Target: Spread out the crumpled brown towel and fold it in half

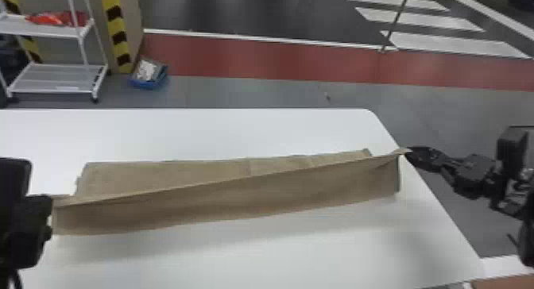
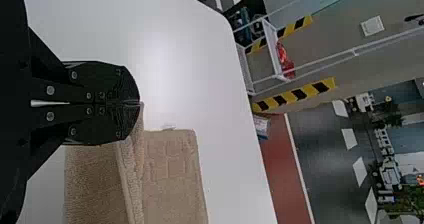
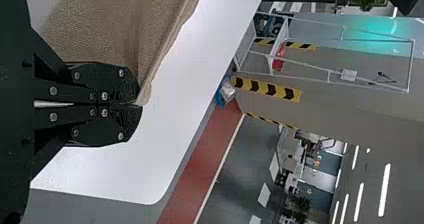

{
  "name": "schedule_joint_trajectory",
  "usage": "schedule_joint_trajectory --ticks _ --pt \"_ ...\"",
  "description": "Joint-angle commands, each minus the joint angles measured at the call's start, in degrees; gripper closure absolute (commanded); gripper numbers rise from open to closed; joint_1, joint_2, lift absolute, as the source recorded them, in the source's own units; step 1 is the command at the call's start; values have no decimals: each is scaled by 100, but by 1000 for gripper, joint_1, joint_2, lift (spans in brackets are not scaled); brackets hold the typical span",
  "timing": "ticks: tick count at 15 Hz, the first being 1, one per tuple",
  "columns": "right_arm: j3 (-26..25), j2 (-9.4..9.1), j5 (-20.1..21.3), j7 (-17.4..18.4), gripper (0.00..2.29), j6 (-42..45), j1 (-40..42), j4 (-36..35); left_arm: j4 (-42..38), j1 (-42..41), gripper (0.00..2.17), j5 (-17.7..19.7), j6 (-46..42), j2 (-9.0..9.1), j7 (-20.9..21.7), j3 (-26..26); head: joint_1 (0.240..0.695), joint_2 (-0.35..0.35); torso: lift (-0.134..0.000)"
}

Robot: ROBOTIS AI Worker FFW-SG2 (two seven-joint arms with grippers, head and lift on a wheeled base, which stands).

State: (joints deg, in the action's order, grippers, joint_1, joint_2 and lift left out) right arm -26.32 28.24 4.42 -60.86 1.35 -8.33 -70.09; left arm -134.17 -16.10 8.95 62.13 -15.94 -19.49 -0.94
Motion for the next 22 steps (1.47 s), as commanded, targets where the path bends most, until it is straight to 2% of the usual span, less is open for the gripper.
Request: schedule_joint_trajectory --ticks 1,5,7,16,22 --pt "4 -3 6 48 2125 27 -10 127 180 406 1443 -7 146 -14 42 -38 695 -193 -125" --pt "145 -3 32 198 2125 27 -169 390 716 1012 1423 1 305 12 86 -266 695 -190 -125" --pt "163 -3 67 224 2125 9 -283 505 954 1232 1305 -16 305 47 86 -380 695 -190 -125" --pt "268 -3 15 356 2125 -26 -529 733 1103 1522 1389 -7 305 39 33 -372 695 -193 -125" --pt "734 -29 164 611 2125 -8 -828 1023 1745 1874 1386 -7 76 47 50 -539 695 -171 -125"
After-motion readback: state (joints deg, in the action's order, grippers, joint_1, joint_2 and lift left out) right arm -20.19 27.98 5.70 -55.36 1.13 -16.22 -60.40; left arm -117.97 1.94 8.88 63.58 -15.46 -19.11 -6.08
